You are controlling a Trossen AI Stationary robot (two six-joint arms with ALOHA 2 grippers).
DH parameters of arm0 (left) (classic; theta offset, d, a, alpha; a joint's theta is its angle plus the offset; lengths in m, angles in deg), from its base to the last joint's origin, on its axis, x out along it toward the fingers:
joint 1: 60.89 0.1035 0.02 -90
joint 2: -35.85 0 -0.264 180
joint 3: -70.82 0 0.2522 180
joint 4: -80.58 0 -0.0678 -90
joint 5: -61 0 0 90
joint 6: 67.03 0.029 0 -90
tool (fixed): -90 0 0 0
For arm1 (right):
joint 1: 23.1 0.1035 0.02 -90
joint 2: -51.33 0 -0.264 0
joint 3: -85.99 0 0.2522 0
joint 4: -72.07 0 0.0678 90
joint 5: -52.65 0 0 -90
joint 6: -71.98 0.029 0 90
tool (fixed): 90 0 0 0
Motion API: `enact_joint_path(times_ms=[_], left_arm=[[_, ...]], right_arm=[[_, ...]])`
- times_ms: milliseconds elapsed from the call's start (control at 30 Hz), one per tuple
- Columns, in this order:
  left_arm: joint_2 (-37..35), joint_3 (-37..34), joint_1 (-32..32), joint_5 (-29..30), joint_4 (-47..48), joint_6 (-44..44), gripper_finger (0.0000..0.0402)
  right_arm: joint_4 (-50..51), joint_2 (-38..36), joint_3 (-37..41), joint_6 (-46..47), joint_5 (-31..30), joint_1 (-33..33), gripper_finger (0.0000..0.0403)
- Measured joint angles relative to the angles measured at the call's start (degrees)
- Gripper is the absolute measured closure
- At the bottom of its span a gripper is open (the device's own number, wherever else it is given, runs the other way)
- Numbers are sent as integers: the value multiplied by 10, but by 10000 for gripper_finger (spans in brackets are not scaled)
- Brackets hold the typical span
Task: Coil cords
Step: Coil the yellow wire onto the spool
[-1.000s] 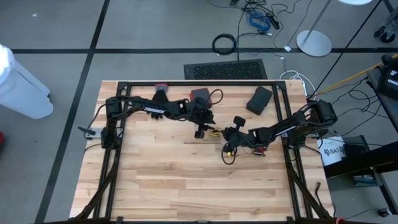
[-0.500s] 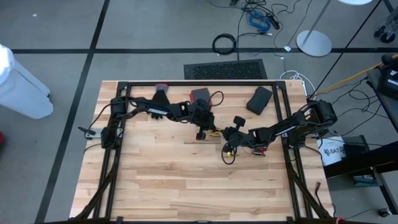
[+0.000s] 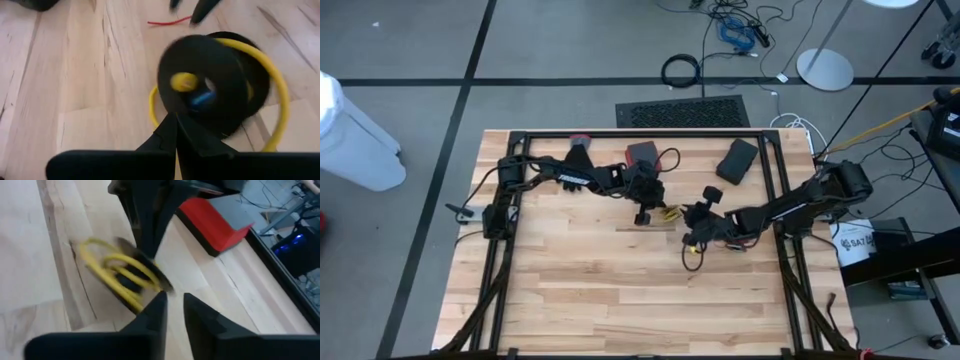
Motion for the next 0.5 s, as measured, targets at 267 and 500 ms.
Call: enact_joint_path(times_ms=[267,500], left_arm=[[0,0,0,2,-4,0,401],[0,0,0,22,-2,-6,401]], right_arm=[[90,-50,0,69,10,24,295],[84,-51,0,78,53,30,299]])
